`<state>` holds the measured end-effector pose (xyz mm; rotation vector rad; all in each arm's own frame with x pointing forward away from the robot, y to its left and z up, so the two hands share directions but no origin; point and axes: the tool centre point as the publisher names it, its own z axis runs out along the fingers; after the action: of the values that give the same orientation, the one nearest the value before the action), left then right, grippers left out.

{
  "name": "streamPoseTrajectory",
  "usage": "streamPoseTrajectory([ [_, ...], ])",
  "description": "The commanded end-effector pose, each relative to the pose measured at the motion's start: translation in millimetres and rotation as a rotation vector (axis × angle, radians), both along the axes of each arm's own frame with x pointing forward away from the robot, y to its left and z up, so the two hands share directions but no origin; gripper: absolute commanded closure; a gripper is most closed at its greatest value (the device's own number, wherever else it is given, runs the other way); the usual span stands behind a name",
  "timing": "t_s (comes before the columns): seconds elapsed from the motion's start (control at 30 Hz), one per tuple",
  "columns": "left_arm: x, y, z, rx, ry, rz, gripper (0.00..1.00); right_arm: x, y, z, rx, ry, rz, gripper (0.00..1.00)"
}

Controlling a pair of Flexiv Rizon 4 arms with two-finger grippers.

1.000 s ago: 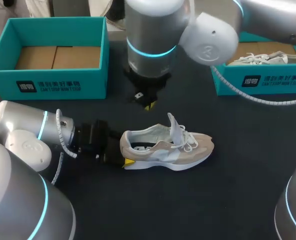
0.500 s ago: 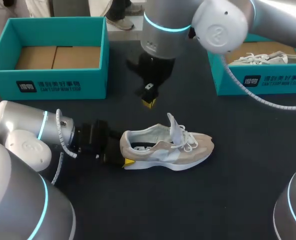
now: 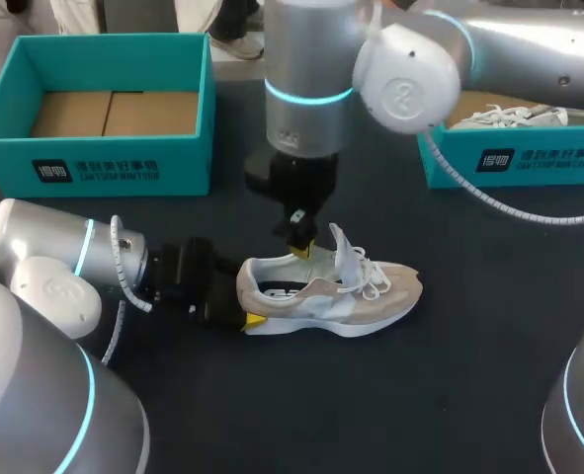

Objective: Take the shoe out of the shoebox, open the shoe tongue, remove and reinsert the insole, then place the shoe into the shoebox

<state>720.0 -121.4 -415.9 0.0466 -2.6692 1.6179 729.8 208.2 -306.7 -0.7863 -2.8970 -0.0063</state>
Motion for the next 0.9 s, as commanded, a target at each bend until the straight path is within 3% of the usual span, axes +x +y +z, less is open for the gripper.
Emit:
streamPoseTrajectory([
  [0.03,-1.1,-1,-3,0.000,-0.001,0.001,1.00,1.6,5,-22,0.015,0.004,-0.006,1.00],
  [0.67,-1.1,-1,-3,0.000,-0.001,0.001,1.00,1.6,5,-22,0.015,0.004,-0.006,1.00],
  [0.73,-1.1,-1,-3,0.000,-0.001,0.001,1.00,1.4,2,-27,0.007,-0.083,-0.005,1.00],
  [0.77,-1.1,-1,-3,0.000,-0.001,0.001,1.00,1.3,0,-29,-0.037,-0.113,0.063,1.00],
  [0.87,-1.1,-1,-3,0.000,-0.001,0.001,1.00,-2.1,-4,-39,-0.068,-0.154,0.101,1.00],
  [0.9,-1.1,-1,-3,0.000,-0.001,0.001,1.00,-4.0,-7,-45,-0.068,-0.111,0.096,1.00],
])
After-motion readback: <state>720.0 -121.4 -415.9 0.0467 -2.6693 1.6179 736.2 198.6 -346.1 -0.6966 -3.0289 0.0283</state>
